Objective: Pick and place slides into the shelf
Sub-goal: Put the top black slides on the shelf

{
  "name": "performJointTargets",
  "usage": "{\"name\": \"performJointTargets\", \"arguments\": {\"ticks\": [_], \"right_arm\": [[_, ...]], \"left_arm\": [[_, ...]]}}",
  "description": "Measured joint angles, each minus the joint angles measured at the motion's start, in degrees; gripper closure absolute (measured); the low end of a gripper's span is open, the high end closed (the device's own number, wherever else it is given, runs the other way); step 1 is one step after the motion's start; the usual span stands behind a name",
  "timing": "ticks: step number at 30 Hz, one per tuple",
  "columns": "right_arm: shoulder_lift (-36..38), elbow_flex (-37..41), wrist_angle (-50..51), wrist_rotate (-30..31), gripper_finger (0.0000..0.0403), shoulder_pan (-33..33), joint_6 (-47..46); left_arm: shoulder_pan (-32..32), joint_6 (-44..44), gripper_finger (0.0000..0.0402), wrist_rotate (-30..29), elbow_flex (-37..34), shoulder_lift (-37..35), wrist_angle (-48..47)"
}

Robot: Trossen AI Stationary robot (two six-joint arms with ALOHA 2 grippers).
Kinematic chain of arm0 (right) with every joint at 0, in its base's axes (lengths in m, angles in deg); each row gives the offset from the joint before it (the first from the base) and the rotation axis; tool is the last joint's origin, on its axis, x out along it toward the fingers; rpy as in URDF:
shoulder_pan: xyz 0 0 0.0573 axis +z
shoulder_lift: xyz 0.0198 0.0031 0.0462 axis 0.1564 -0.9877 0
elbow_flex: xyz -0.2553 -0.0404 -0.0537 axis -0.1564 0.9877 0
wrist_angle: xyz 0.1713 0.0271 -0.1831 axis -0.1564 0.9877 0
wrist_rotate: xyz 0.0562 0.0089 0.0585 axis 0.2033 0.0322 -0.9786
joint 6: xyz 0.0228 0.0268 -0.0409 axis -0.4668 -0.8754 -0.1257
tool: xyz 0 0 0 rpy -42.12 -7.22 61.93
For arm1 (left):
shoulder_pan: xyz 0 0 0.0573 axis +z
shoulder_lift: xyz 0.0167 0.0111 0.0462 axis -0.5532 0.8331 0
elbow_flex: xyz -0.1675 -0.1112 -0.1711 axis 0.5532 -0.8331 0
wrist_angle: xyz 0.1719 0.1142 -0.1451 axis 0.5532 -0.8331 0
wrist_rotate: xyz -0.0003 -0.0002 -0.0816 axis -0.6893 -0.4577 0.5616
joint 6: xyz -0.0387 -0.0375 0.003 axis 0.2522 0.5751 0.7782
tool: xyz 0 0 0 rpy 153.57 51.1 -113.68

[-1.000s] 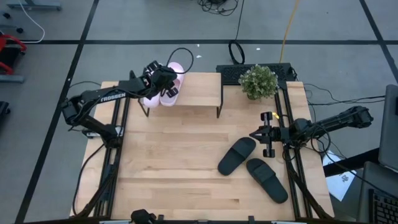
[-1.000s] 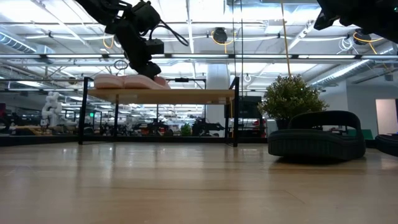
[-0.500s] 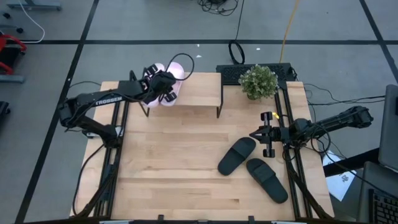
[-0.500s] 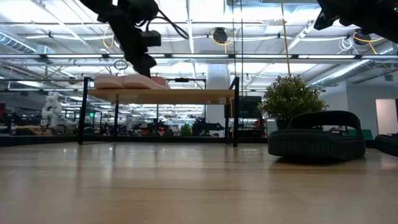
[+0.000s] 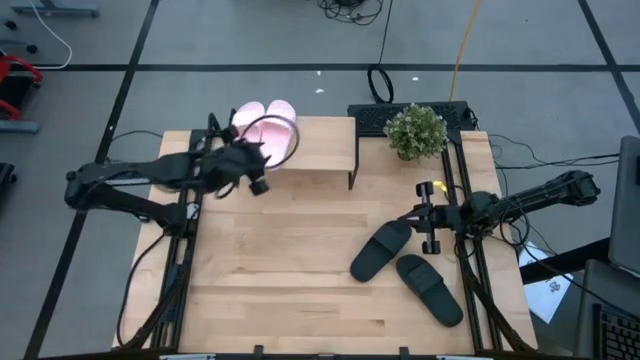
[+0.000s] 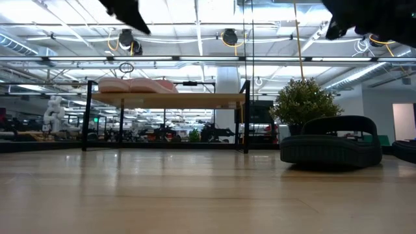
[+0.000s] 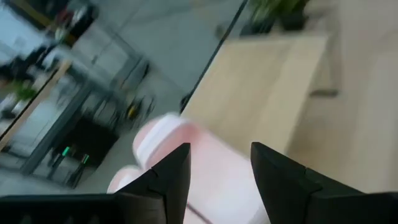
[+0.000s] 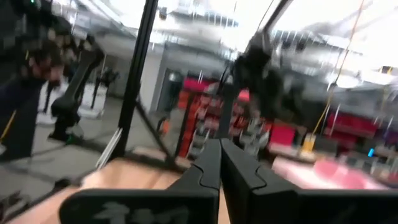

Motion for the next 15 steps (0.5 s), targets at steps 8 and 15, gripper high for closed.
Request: {"name": "performJointTargets", "arguments": {"ticks": [8,15], "right_arm": [[-5.3,-2.2,5.3,-0.1,0.0403,4.3,-5.2],[-13.3,-14.7,16.6,0.8,0.0403,14.3,-4.0]], "left_arm": [[-10.1,4.5,0.0227,-5.1,0.0,-9.5,0.0],[-12.5,5.1,0.0227,-6.0,0.0,-11.1,0.0]]}}
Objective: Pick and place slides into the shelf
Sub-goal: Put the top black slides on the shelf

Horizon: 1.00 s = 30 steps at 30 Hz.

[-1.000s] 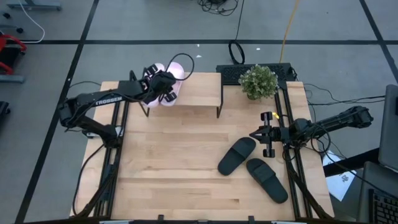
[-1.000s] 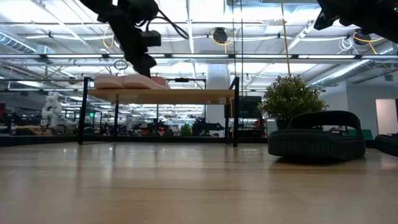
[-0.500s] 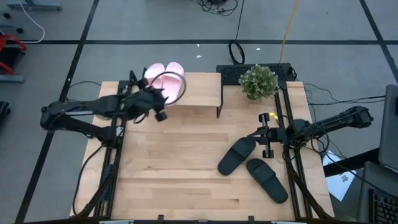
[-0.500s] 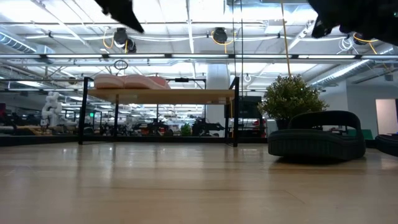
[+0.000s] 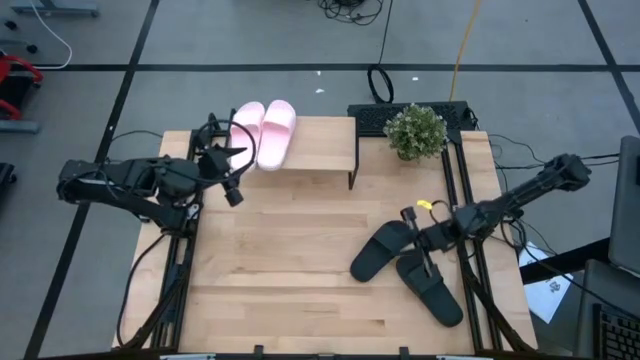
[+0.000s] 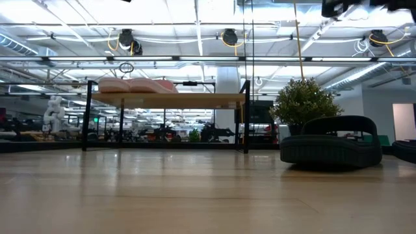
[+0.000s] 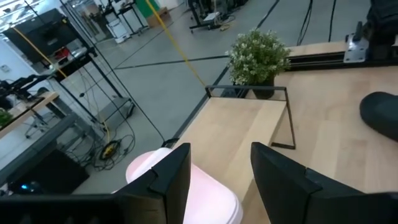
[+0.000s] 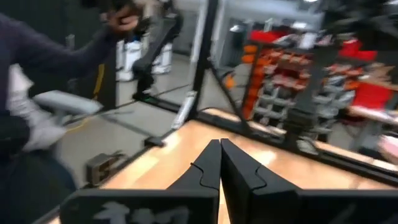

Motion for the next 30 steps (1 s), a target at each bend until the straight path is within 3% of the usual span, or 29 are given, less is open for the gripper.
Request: {"name": "performJointTargets", "arguments": {"ticks": [5,9,12,17,30], "right_arm": [[-9.9,-12.5,16.4,13.8,0.0403,7.6,-3.3],[-18.8,-23.3,36.6,27.6,0.0403,11.0,-15.2],[-24.5,-29.9,49.4,32.7,0.0403,11.7,-24.6],[-30.6,-35.6,57.7,33.4,0.0403,10.8,-29.6],[-30.9,-35.8,54.6,33.5,0.0403,8.4,-23.4]], "left_arm": [[-0.3,0.1,0.0227,-1.0,0.0,0.5,-1.5],[-0.3,1.6,0.0227,-1.0,0.0,0.6,-3.6],[-0.3,2.4,0.0227,-1.0,0.0,0.6,-4.9],[-0.3,2.4,0.0227,-1.0,0.0,0.6,-6.1],[-0.3,2.2,0.0227,-1.0,0.0,0.6,-8.5]]}}
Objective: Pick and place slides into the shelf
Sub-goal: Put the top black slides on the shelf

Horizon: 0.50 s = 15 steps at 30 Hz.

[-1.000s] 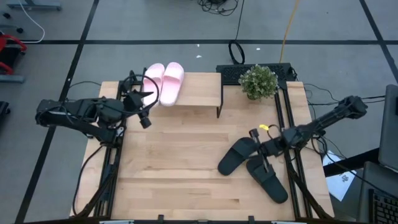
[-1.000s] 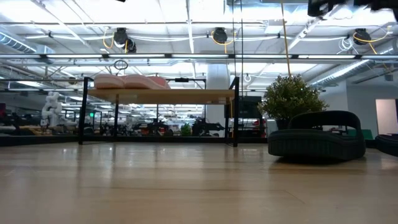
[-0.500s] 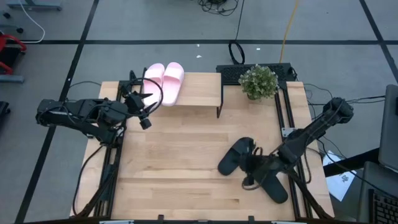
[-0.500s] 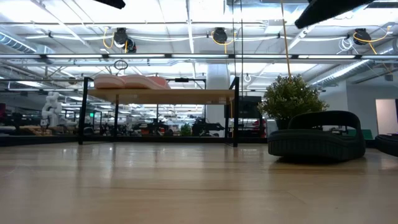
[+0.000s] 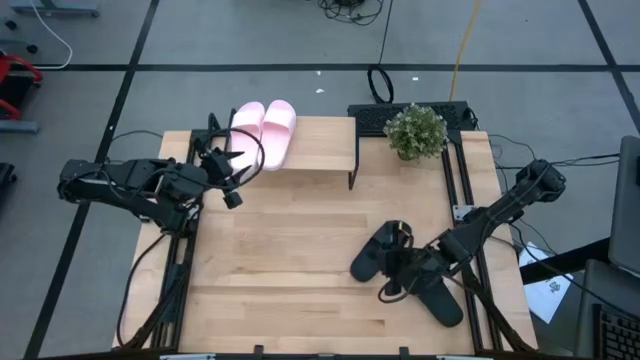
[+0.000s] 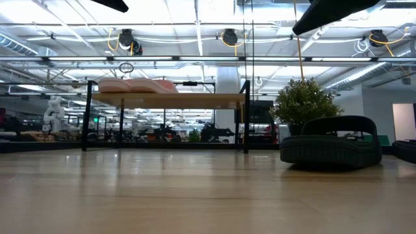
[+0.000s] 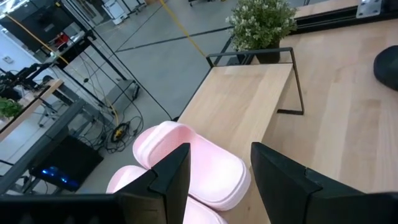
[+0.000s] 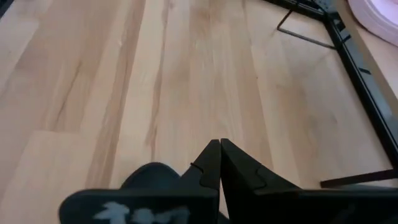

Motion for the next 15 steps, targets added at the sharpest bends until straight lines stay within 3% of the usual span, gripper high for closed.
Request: {"name": "performJointTargets", "arguments": {"ticks": [8,12,15], "right_arm": [[0.0,0.0,7.0,-2.7,0.0372,-3.3,-7.2],[0.0,0.0,10.6,-11.4,0.0326,-5.1,-13.3],[0.0,0.0,11.4,-22.6,0.0288,-7.0,-18.0]], "left_arm": [[0.0,-0.1,0.0227,0.0,0.0,0.0,0.0],[0.0,-0.1,0.0227,0.0,0.0,0.0,0.0],[0.0,-0.1,0.0227,0.0,0.0,0.0,0.0]]}}
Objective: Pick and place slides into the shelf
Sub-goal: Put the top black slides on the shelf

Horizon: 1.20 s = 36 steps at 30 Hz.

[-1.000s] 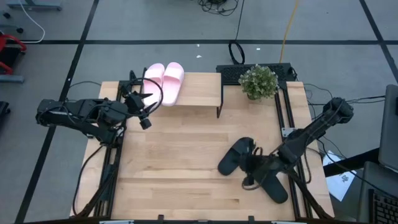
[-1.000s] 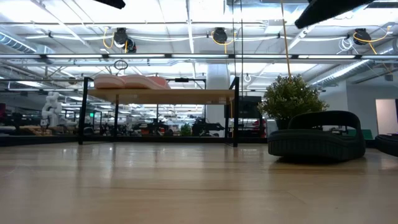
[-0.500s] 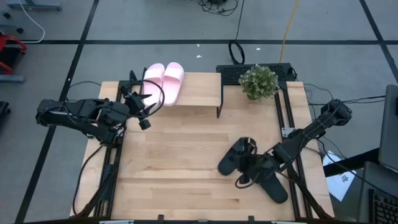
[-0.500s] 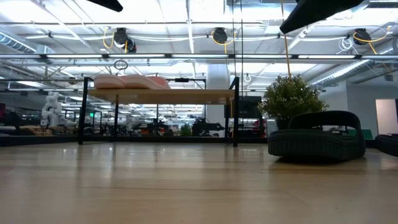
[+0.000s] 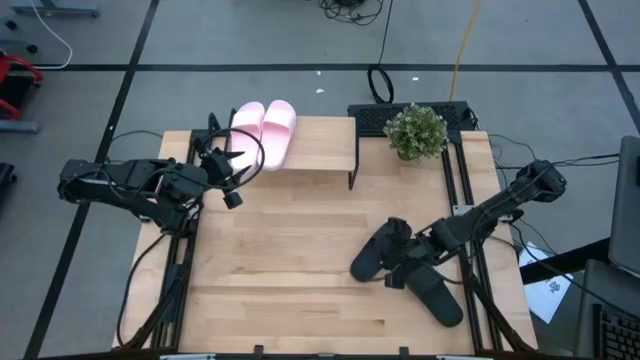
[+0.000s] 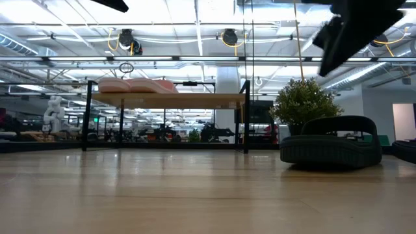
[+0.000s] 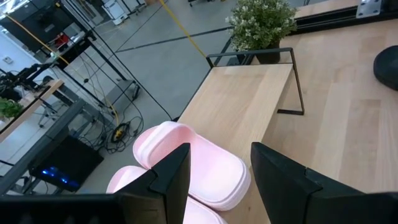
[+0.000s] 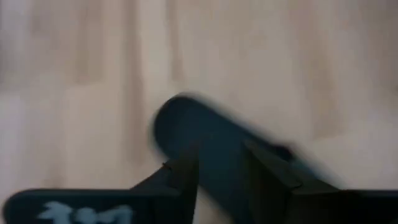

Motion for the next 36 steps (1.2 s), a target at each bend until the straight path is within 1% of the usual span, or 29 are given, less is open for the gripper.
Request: {"name": "performJointTargets", "arguments": {"ticks": [2,4,7,11,15,17,21,23,27,36], "right_arm": [[0.0,0.0,0.6,-5.9,0.027,-1.1,-3.4],[0.0,0.0,1.1,-8.6,0.0262,-2.0,-6.5],[0.0,0.0,0.9,-9.7,0.0261,-2.7,-8.4],[1.0,0.0,0.9,-12.1,0.0265,-3.1,-8.3],[2.7,0.0,2.9,-10.9,0.0268,-3.7,-7.6],[3.9,0.0,5.3,-8.4,0.0269,-4.0,-8.6],[6.4,0.0,13.3,-2.6,0.0269,-4.4,-12.4],[7.4,0.0,17.1,-0.9,0.0269,-4.5,-15.0],[8.5,0.0,19.1,0.0,0.0269,-4.3,-17.9],[8.6,0.0,17.6,0.1,0.0269,-4.0,-18.0]], "left_arm": [[0.0,0.0,0.0227,0.0,0.0,0.0,0.0],[0.0,0.0,0.0227,0.0,0.0,0.0,0.0],[0.0,0.0,0.0227,0.0,0.0,0.0,0.0],[0.0,0.0,0.0227,0.0,0.0,0.0,0.0],[0.0,0.0,0.0227,0.0,0.0,0.0,0.0],[0.0,0.0,0.0227,0.0,0.0,0.0,0.0],[0.0,0.0,0.0227,0.0,0.0,0.0,0.0],[0.0,0.0,0.0227,0.0,0.0,0.0,-0.1],[0.0,0.0,0.0227,0.0,0.0,0.0,-1.2],[0.0,0.0,0.0227,0.0,0.0,0.0,-1.8]]}}
